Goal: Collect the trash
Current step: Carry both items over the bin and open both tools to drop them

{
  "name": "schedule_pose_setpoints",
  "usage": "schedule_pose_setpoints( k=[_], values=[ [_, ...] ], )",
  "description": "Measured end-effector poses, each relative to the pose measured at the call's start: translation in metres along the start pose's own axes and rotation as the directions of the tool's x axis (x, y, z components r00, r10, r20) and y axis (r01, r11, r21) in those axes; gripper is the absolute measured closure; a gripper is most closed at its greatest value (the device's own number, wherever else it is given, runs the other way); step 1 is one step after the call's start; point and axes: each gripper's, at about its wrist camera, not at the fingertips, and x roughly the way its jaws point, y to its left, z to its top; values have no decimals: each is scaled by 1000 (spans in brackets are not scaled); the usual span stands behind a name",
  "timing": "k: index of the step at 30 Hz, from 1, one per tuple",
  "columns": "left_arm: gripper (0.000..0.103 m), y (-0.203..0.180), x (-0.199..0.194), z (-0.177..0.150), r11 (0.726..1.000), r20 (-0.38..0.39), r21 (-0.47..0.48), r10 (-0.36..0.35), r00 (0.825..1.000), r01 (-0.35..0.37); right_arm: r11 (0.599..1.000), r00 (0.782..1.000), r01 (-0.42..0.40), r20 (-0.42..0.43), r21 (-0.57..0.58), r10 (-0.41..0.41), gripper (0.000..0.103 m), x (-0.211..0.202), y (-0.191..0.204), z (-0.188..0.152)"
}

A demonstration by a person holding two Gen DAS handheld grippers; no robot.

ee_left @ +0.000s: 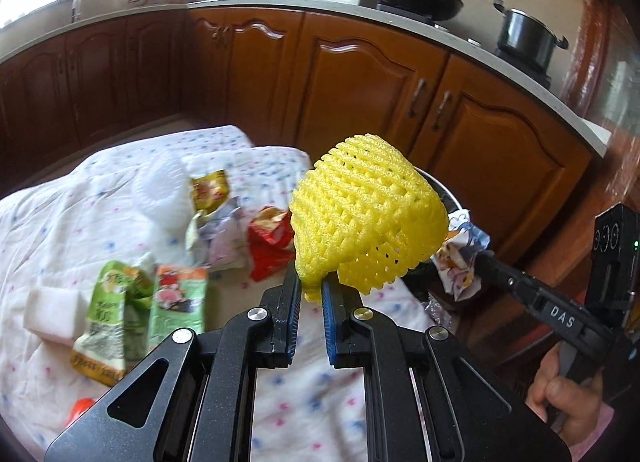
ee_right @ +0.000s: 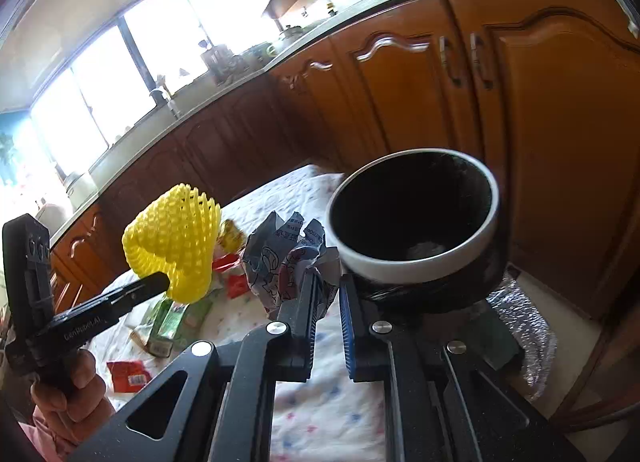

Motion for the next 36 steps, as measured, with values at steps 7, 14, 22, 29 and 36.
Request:
schedule_pose_setpoints(
  k=[7, 14, 22, 29, 36],
  values=[
    [94, -24, 19, 7, 999, -22, 39, -19, 1000, 20, 999, 998, 47, 32, 24, -48, 92, -6, -23, 11],
    [94, -49, 40, 22, 996, -31, 89, -15, 999, 17, 995, 995, 97, 33, 27, -98, 92, 4, -44, 29],
    [94, -85, 77, 43, 984, -70, 181, 13, 997, 0, 987, 987, 159, 3, 9, -159, 92, 28, -68, 60],
    [94, -105, 112, 59, 974, -118, 227, 34, 993, -6, 983, 982, 184, -36, 0, -184, 92, 46, -76, 70],
    [93, -116, 137, 67, 970, -166, 242, 45, 985, -4, 981, 979, 192, -65, 8, -191, 90, 62, -87, 74]
  ],
)
